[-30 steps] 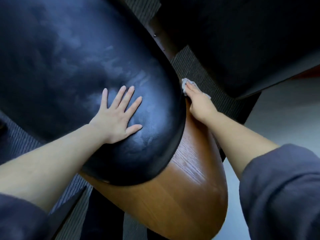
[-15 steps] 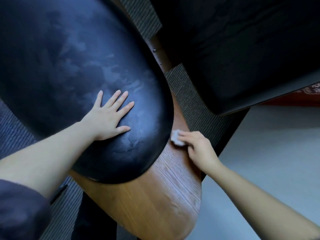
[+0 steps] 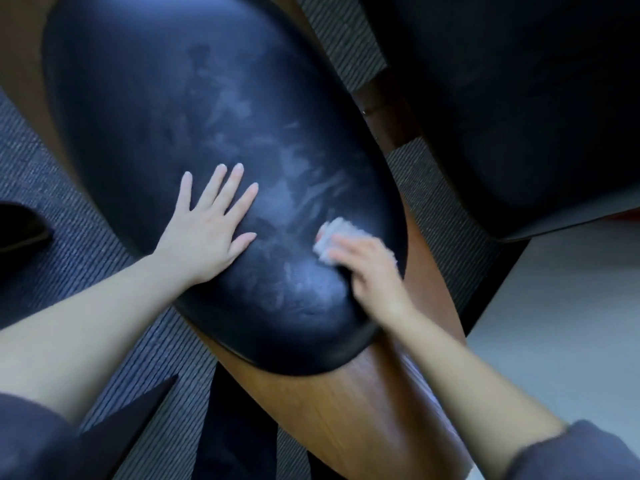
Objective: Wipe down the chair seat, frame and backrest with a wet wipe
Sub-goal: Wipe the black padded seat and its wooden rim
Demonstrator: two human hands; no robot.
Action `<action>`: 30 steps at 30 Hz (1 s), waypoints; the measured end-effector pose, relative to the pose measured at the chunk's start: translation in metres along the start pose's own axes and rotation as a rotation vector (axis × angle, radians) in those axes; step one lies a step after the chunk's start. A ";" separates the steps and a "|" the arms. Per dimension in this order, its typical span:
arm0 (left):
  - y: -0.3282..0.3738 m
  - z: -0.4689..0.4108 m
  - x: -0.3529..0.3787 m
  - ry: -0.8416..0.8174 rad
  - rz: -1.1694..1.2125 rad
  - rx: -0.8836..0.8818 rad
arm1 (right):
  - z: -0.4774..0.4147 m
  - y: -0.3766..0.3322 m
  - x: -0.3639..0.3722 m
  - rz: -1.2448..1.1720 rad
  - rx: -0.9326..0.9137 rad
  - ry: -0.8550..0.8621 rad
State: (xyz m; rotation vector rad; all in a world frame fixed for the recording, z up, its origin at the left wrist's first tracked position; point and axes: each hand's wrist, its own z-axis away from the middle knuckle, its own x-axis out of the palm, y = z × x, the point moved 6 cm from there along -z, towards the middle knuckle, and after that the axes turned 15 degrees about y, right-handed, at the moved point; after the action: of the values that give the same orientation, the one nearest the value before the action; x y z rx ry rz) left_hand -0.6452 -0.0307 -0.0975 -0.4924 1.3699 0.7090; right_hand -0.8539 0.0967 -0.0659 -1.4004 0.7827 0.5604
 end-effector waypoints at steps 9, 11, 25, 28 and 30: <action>-0.014 0.004 -0.006 0.077 0.063 0.038 | 0.026 -0.100 0.061 -0.212 -0.060 -0.216; -0.025 0.004 -0.008 0.081 0.044 0.018 | 0.006 -0.078 0.042 -0.220 -0.065 -0.115; -0.077 0.000 -0.024 0.184 -0.032 -0.157 | -0.064 0.000 0.052 -0.025 0.728 0.538; -0.102 -0.002 -0.024 0.218 -0.024 -0.271 | -0.113 -0.014 0.090 -0.109 0.932 0.620; -0.106 -0.001 -0.022 0.223 -0.017 -0.271 | -0.113 -0.088 0.127 -0.183 0.554 0.455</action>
State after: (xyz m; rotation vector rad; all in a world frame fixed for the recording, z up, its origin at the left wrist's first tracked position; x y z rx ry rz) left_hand -0.5725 -0.1093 -0.0852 -0.8167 1.4821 0.8508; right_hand -0.7229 -0.0382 -0.1053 -1.0669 1.0602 -0.1310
